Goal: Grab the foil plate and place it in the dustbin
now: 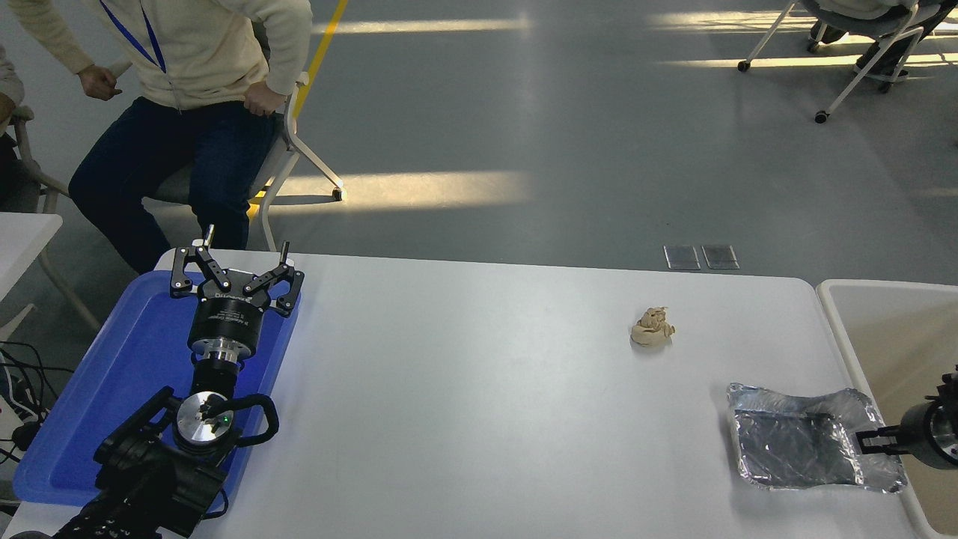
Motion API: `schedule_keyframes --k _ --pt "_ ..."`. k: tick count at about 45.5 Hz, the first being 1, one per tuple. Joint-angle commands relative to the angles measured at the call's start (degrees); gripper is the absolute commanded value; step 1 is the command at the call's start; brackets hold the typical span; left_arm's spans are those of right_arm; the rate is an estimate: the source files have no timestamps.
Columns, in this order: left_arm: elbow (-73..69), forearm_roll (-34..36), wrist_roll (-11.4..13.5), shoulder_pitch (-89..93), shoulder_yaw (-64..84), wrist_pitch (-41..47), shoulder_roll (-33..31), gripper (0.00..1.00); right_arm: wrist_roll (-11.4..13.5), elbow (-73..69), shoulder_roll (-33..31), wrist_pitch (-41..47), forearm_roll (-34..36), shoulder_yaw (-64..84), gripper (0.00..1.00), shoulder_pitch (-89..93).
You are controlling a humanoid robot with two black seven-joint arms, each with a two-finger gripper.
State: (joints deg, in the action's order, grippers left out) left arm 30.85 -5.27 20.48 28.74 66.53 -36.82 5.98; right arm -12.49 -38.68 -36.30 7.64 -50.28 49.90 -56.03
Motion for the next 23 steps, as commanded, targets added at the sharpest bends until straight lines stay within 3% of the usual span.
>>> schedule_keyframes --k 1,12,23 --pt "0.00 0.00 0.00 0.00 0.00 -0.01 0.00 1.00 -0.07 0.00 0.70 -0.26 0.01 -0.06 0.03 0.57" --pt "0.00 0.00 0.00 0.00 0.00 0.08 0.00 1.00 -0.16 0.00 0.97 -0.53 0.01 0.02 0.00 0.57" --pt "0.00 0.00 0.00 0.00 0.00 -0.01 0.00 1.00 -2.53 -0.96 0.44 -0.26 0.09 -0.06 0.00 -1.27"
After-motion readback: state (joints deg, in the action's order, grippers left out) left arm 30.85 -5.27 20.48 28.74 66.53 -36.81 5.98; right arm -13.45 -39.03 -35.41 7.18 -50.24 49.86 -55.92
